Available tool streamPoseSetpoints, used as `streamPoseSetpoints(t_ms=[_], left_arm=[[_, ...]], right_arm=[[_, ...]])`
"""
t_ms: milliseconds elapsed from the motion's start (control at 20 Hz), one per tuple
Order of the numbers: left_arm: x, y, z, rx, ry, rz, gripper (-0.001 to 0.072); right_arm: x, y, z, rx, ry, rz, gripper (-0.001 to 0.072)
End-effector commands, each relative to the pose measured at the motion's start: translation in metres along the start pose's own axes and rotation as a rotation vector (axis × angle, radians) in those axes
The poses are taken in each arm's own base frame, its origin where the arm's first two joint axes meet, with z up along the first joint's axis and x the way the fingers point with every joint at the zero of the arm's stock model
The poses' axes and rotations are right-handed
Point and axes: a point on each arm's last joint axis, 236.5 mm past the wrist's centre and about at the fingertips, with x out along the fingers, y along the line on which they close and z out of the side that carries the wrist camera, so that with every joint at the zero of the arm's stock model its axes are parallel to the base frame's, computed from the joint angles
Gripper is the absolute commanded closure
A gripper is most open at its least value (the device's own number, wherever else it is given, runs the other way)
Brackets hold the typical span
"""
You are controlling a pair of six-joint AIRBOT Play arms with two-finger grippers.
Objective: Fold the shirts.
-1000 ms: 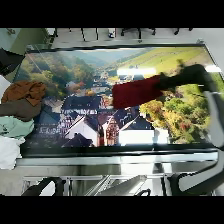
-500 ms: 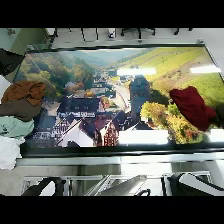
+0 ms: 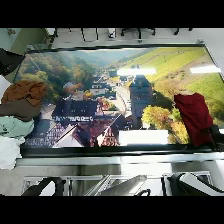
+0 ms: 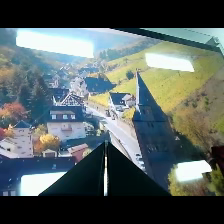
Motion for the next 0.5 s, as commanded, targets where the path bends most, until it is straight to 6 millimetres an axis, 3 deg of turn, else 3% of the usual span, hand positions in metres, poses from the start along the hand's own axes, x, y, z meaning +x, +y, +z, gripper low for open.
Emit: streamPoseSetpoints(t_ms=[0, 50, 150, 250, 350, 400, 450], left_arm=[[-0.001, 0.000, 0.001, 0.000, -0.003, 0.000, 0.0694], [-0.001, 0.000, 0.001, 0.000, -0.003, 0.001, 0.0693], [-0.001, 0.000, 0.000, 0.000, -0.001, 0.000, 0.0694], [-0.001, -0.001, -0.001, 0.001, 0.003, -0.001, 0.0693], [-0.001, -0.002, -0.008, 0.000, 0.033, -0.007, 0.0694], [-0.001, -0.003, -0.014, -0.001, 0.060, -0.012, 0.0694], [0.000, -0.006, -0.022, -0.007, 0.091, -0.019, 0.0694]], right_arm=[[-0.036, 0.031, 0.000, -0.057, 0.052, 0.061, 0.0187], [-0.060, 0.034, 0.007, -0.089, 0.040, 0.026, 0.0325], [-0.115, 0.049, 0.029, -0.128, -0.067, -0.019, 0.0334], [-0.168, 0.097, 0.043, -0.199, -0.226, 0.081, 0.0338], [-0.203, 0.155, 0.030, -0.300, -0.317, 0.230, 0.0350], [-0.209, 0.178, 0.016, -0.367, -0.325, 0.286, 0.0523], [-0.211, 0.196, -0.001, -0.442, -0.318, 0.317, 0.0600]])
